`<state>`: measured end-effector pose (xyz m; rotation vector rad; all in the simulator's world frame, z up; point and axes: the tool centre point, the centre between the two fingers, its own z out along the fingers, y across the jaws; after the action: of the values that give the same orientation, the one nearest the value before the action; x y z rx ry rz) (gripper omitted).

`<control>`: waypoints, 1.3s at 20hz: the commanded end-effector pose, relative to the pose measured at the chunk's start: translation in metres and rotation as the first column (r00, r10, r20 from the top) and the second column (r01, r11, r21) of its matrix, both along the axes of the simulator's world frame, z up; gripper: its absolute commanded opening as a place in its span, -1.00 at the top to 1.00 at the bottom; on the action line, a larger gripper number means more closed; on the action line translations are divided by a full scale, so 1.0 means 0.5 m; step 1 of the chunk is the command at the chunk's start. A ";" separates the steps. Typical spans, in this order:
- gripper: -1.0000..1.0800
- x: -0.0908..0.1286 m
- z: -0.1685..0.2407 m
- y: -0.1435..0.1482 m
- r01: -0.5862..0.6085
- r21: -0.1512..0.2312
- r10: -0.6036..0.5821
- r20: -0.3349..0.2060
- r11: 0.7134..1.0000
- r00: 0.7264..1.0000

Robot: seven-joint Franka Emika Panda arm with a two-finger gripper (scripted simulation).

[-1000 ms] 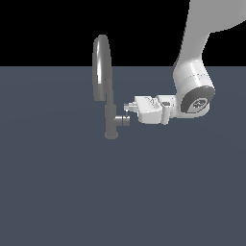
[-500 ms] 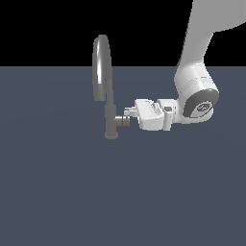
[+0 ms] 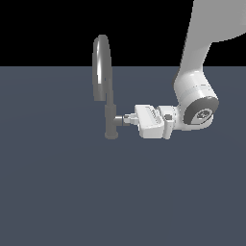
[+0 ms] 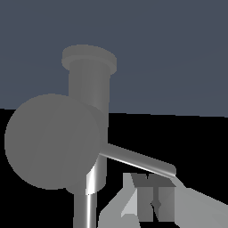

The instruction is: Turn on the faucet by rotating a designated handle.

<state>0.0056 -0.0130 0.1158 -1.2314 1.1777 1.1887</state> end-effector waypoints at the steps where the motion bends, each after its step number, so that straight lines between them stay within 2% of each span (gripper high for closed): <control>1: 1.00 -0.012 -0.043 0.000 0.002 -0.001 -0.002 -0.022 1.000 1.000; 6: 1.00 -0.024 -0.095 0.000 0.003 -0.001 -0.003 -0.038 1.000 0.999; 7: 1.00 -0.003 -0.047 0.000 -0.001 0.003 0.001 -0.001 1.000 1.000; 18: 1.00 0.006 -0.144 0.000 0.003 -0.001 -0.003 -0.036 1.000 0.999; 19: 1.00 0.006 -0.144 0.000 0.003 -0.001 -0.003 -0.036 1.000 0.999; 20: 1.00 0.026 -0.079 -0.008 -0.005 0.010 0.004 0.014 1.000 1.000; 26: 1.00 0.040 -0.120 -0.005 -0.002 0.006 0.002 -0.007 1.000 1.000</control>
<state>0.0200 -0.0170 0.0705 -1.2312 1.1528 1.2071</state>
